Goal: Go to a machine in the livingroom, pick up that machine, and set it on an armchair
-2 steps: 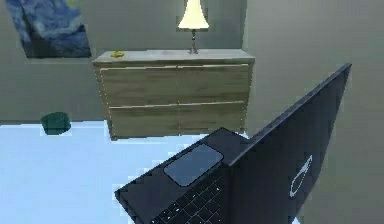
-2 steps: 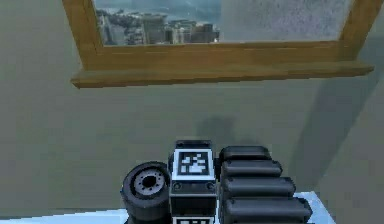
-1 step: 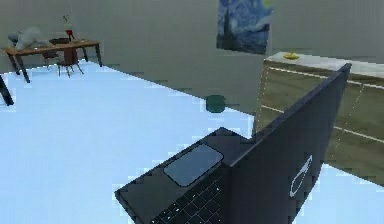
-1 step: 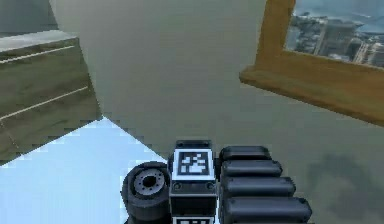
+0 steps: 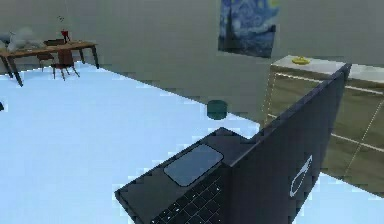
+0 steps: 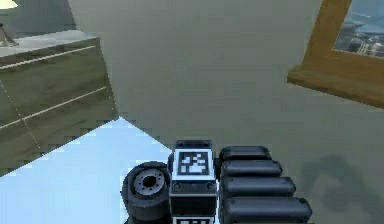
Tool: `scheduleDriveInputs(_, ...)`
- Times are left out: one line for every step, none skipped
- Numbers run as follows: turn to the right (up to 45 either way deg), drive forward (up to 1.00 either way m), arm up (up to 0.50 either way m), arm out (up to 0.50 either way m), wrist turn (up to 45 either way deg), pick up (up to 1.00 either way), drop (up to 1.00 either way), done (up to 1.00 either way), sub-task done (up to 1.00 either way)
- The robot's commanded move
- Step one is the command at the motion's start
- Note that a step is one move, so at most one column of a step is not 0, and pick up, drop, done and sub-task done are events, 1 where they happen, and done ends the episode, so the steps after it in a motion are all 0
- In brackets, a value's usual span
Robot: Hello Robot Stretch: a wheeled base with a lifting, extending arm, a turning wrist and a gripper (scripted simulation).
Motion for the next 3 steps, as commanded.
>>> scheduleDriveInputs(-36.0,0.00,0.00,0.00,0.0,0.00,0.00,0.00,0.00)
scheduleDriveInputs(0.0,0.85,0.00,0.00,0.0,0.00,0.00,0.00,0.00)
scheduleDriveInputs(-18.0,0.00,0.00,0.00,0.0,0.00,0.00,0.00,0.00)
